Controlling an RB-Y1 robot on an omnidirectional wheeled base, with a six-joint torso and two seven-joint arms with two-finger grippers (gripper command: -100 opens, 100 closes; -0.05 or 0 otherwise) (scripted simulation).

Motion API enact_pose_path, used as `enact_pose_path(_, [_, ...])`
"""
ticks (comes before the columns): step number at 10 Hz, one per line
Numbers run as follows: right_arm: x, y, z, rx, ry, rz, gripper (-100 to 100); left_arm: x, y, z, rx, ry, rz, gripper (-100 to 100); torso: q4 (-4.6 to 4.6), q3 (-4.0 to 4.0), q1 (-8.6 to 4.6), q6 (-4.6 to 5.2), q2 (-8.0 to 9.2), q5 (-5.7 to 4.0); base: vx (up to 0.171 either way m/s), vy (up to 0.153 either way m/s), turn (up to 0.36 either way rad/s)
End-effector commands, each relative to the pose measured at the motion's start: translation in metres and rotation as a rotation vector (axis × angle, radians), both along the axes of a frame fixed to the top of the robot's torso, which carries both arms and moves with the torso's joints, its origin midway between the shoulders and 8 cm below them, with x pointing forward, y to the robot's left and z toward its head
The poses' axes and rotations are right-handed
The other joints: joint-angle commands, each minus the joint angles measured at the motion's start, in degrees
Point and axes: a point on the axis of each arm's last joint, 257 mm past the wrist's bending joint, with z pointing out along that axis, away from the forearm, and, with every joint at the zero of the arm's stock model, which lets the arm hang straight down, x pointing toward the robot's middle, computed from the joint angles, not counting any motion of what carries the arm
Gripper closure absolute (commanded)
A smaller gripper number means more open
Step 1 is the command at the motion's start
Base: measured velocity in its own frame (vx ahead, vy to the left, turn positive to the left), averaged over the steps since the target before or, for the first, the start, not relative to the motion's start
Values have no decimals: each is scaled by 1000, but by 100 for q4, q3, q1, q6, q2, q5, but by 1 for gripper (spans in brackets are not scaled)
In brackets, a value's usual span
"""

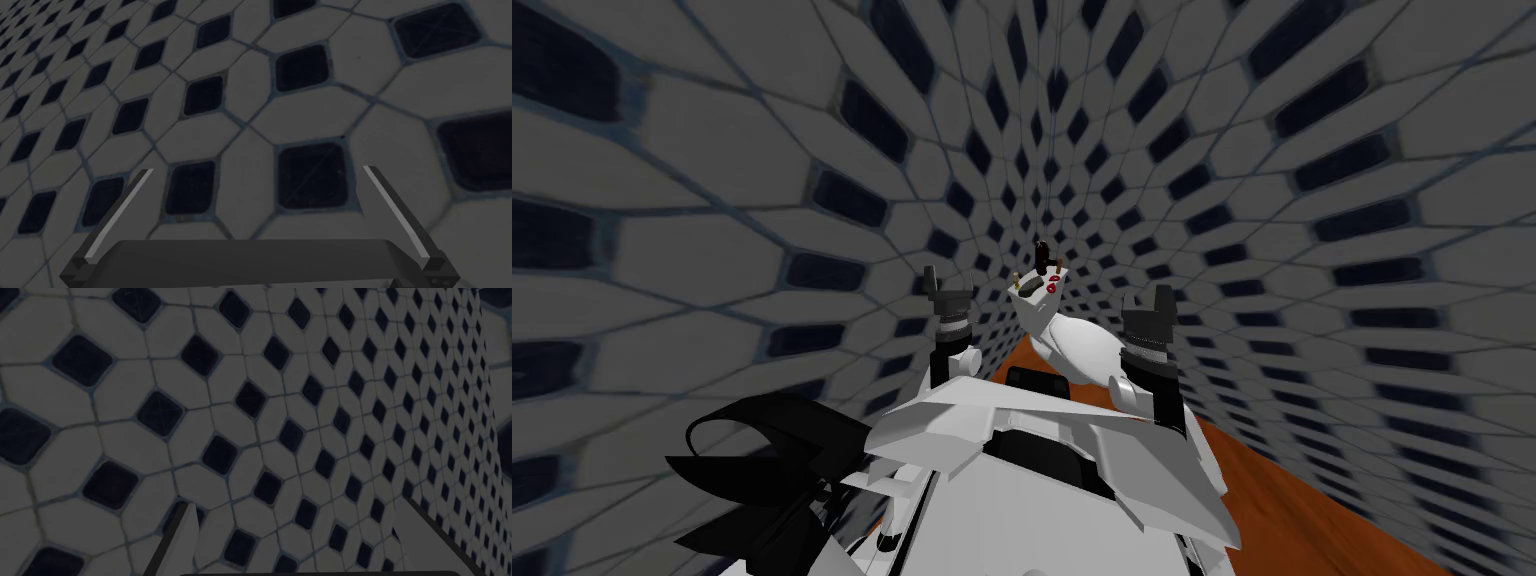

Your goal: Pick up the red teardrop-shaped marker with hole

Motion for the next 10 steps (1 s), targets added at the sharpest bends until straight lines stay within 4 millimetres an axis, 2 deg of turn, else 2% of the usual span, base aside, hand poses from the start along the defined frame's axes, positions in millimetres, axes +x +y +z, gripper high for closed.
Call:
enact_pose_path(1, [1, 6, 1, -52, 6, 16, -100, 0, 0, 0, 0, 0, 0, 0, 0, 0, 0, 0, 0, 0, -23, 2, 82])
enact_pose_path(7, [4, 38, 3, -319, 19, 59, -100, 0, 0, 0, 0, 0, 0, 0, 6, 14, 1, -1, 24, 0, -69, 10, 120])
enact_pose_path(10, [4, 47, 1, -404, 23, 75, -100, 0, 0, 0, 0, 0, 0, 0, 6, 15, 1, -1, 26, 0, -61, 9, 90])
